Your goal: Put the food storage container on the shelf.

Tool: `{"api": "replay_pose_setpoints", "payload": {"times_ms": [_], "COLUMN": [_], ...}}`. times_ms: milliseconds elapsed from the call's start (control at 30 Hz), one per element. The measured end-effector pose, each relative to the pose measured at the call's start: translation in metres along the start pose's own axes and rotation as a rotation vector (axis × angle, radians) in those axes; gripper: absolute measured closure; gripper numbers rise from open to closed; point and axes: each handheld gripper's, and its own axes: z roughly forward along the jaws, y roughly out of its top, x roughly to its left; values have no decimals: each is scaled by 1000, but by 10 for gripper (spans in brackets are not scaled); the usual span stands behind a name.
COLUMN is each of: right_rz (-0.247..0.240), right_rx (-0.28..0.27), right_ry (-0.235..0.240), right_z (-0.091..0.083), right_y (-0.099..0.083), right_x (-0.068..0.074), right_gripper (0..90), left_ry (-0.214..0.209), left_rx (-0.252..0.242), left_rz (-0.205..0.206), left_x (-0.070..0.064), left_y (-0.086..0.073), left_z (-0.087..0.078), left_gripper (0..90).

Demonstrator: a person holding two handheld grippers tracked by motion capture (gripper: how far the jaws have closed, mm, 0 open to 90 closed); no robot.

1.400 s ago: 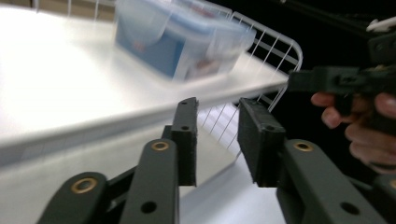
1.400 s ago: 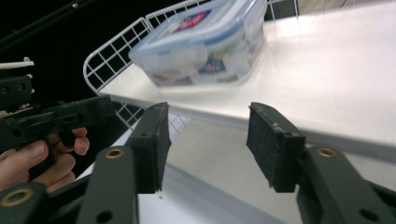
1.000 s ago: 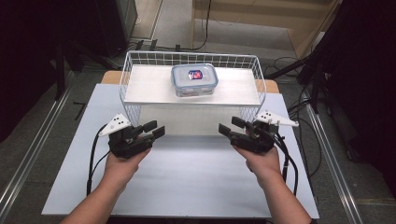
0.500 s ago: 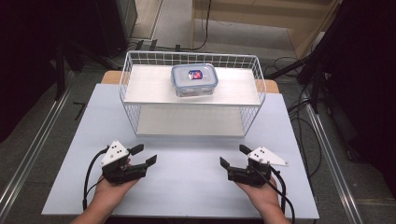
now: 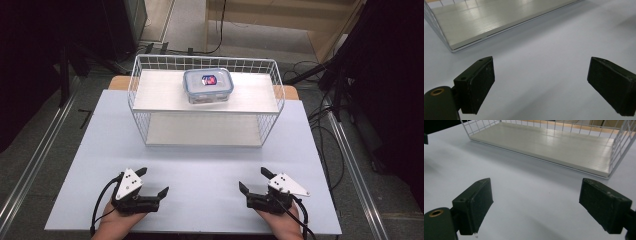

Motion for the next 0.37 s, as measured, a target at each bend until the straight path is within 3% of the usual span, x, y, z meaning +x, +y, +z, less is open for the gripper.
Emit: {"api": "replay_pose_setpoints", "payload": {"times_ms": [367], "right_rz": [0], "right_rx": [-6], "right_ry": [11], "right_z": [0], "right_y": [0], "right_x": [1], "right_gripper": [121], "left_ry": [-16], "left_rx": [-5], "left_rz": [-16], "left_x": [1], "left_y": [1], "left_z": [-3], "left_gripper": [87]}}
